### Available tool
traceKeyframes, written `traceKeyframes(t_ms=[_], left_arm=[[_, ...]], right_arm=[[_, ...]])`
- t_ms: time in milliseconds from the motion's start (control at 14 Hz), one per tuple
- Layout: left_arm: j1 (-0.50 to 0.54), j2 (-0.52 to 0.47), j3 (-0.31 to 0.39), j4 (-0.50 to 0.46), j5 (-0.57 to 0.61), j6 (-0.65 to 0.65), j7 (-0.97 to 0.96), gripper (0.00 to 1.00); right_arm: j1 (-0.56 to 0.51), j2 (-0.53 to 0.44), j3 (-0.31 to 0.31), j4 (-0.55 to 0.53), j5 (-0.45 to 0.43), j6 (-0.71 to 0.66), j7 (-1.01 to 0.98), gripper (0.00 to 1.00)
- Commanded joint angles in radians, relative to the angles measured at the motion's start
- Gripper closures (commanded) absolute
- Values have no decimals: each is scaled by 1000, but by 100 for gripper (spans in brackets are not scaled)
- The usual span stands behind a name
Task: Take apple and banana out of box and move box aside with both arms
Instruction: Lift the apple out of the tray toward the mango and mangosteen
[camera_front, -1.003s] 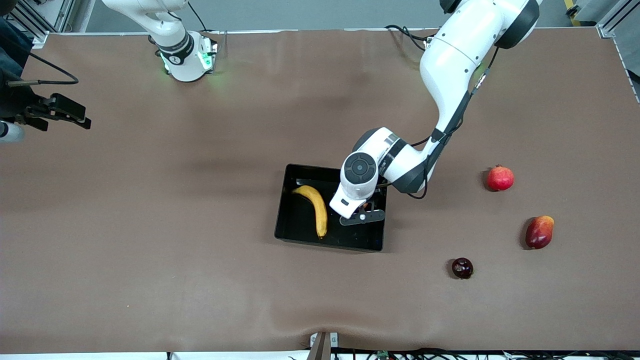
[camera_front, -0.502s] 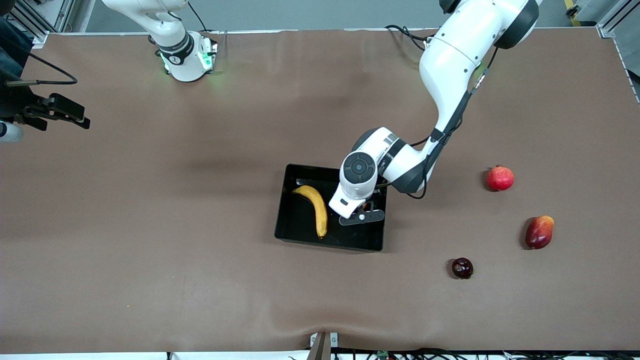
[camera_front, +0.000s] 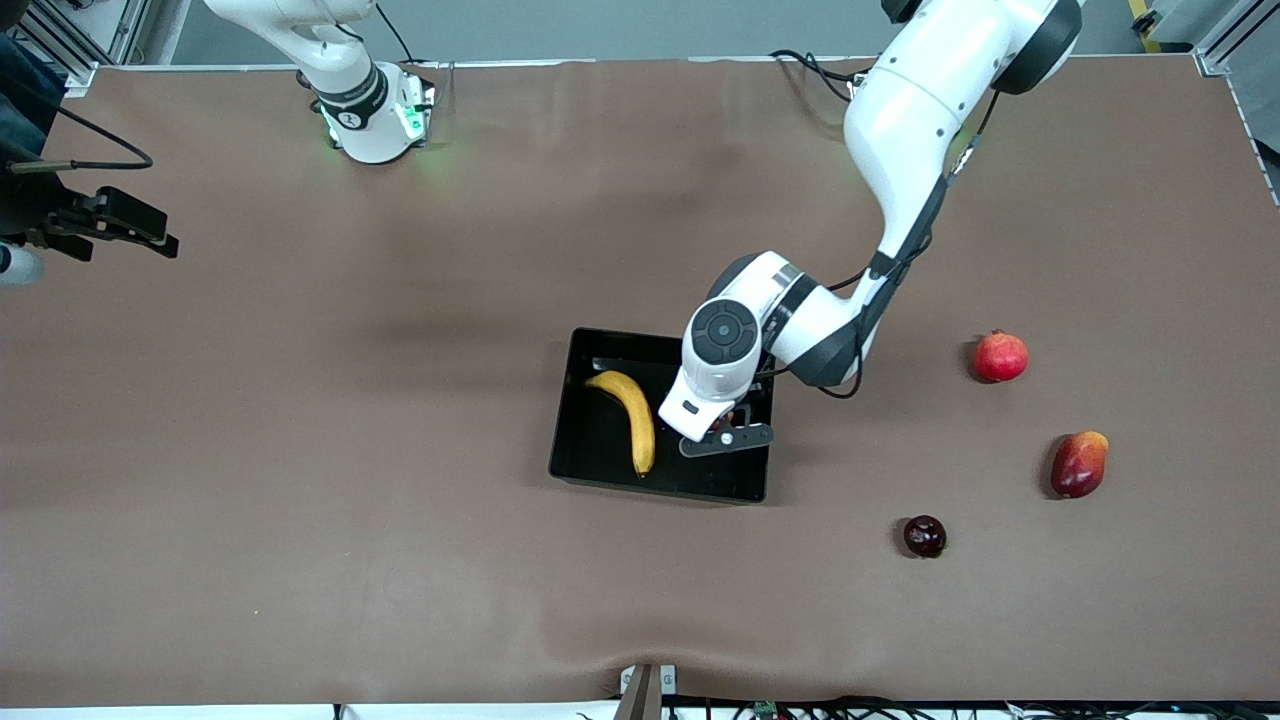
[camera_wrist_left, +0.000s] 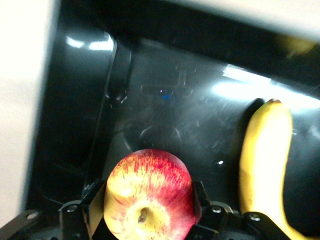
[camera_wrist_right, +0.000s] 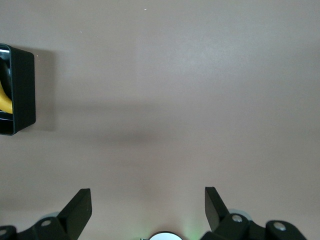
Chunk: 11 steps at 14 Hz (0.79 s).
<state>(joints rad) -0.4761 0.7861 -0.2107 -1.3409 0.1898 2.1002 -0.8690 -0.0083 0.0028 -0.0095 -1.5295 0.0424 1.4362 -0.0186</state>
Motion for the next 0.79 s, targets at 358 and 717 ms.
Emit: traceKeyframes(t_ms=[358, 717], left_arm=[[175, -226, -9, -12, -16, -104, 177, 100], [335, -278, -9, -14, -44, -173, 373, 100]], right_arm=[[1, 11, 11, 12, 14, -8, -7, 0], [14, 23, 13, 14, 16, 1, -6, 0]])
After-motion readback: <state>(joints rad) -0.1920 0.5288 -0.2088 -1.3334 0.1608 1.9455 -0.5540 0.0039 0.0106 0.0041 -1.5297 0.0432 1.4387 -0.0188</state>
